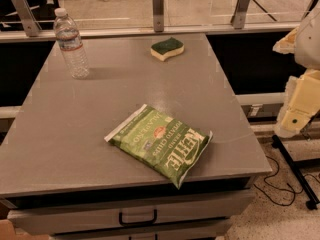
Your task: Move green jalapeno chip bag near sponge
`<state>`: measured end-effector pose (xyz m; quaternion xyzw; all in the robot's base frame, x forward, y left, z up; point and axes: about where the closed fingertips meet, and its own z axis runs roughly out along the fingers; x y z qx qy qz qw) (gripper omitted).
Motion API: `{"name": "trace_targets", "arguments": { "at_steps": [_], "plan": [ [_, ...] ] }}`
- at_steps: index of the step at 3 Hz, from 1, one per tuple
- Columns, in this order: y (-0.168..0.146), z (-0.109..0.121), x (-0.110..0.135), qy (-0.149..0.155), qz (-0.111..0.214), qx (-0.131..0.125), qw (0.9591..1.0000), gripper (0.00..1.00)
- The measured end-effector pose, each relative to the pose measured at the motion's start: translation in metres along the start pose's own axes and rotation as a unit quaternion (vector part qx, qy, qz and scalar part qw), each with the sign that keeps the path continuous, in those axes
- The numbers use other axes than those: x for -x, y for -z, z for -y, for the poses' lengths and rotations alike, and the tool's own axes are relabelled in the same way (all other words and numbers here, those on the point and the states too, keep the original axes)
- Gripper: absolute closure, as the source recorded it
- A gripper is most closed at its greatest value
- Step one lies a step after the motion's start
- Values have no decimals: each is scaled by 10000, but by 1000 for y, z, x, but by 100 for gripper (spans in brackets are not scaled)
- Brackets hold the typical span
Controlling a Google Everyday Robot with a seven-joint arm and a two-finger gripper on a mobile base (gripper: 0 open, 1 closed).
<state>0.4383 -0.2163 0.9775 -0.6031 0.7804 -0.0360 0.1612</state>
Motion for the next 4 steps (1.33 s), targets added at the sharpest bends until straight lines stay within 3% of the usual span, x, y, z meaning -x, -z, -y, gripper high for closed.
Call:
{"name": "trace_targets", "arguments": {
  "at_steps": [1,2,4],
  "plan": [
    [0,0,1,0,7,-9,10000,0],
    [-23,-3,15,59,283,170,9994,0],
    [-102,-31,66,83,995,903,9909,0]
  ]
}}
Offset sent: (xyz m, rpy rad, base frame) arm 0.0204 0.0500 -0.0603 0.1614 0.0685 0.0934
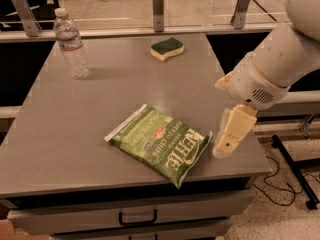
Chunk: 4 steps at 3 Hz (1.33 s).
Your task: Move green jalapeno chip bag near sponge
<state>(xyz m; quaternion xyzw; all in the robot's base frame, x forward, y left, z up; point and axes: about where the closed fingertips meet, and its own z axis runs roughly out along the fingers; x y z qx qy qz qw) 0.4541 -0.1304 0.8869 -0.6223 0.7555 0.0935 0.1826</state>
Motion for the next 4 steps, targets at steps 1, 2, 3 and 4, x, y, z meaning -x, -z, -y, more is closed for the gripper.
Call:
{"name": "trace_targets", "arguments": {
  "at_steps": [1,2,3,4],
  "plan": [
    [-28,-6,14,-58,239,271,9993,0],
    [-41,-20,29,-82,451,485,9978,0],
    [-56,-38,42,-56,587,688,9959,18],
    [-69,-48,43,-136,622,827,9945,41]
  ]
}}
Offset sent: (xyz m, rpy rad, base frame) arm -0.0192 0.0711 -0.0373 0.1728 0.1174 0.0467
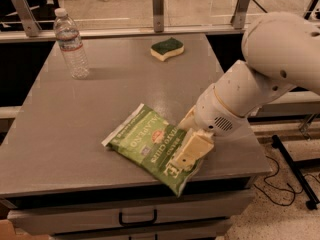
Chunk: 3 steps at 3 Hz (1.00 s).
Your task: Move green jalapeno chip bag near sponge
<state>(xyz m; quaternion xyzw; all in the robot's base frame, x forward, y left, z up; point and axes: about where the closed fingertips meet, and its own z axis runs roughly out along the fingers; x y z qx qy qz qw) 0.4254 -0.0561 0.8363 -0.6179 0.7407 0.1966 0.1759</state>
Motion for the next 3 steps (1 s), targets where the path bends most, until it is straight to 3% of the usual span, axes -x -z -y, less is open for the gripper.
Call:
{"name": "trace_targets", "arguments": {
  "at_steps": [1,2,3],
  "plan": [
    [1,1,-4,-129,50,-24,9999,65],
    [38,15,-5,-236,197,-355,9989,87],
    [112,40,-5,-282,350,-1027,9937,100]
  ]
}}
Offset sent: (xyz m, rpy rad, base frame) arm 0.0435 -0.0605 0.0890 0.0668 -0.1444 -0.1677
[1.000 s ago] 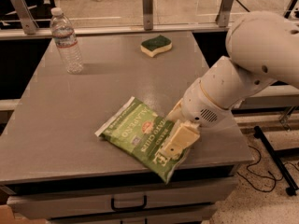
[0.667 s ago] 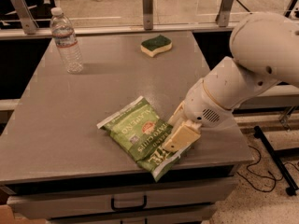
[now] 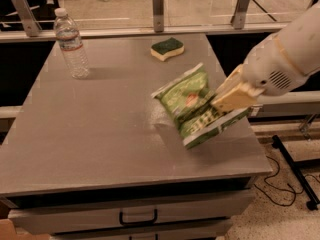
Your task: Move green jalapeno chip bag near sponge
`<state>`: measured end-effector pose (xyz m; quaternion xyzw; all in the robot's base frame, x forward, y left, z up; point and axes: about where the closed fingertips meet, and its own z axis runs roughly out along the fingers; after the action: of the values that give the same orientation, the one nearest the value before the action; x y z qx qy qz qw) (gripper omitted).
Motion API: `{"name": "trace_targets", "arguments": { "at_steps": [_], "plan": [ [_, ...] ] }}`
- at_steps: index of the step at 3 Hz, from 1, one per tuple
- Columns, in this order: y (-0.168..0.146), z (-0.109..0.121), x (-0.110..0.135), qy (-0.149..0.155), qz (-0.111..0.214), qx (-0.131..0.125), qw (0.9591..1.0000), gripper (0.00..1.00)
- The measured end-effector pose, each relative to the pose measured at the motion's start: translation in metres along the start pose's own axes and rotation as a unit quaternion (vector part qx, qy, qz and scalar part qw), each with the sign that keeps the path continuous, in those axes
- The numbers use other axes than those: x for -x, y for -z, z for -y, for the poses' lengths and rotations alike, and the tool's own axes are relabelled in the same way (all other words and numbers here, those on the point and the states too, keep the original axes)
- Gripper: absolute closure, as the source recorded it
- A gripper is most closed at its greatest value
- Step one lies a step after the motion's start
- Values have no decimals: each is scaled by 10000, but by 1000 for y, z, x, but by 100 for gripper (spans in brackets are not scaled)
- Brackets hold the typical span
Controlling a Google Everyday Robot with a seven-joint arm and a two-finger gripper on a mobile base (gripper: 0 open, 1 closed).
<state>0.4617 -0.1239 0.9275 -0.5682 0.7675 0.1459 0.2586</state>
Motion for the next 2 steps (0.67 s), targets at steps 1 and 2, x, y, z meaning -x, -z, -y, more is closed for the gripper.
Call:
{"name": "trace_targets", "arguments": {
  "at_steps": [1,2],
  "plan": [
    [17,9,13,79,119,-195,9997,100],
    [15,8,12,76,107,-175,9998,100]
  ]
}}
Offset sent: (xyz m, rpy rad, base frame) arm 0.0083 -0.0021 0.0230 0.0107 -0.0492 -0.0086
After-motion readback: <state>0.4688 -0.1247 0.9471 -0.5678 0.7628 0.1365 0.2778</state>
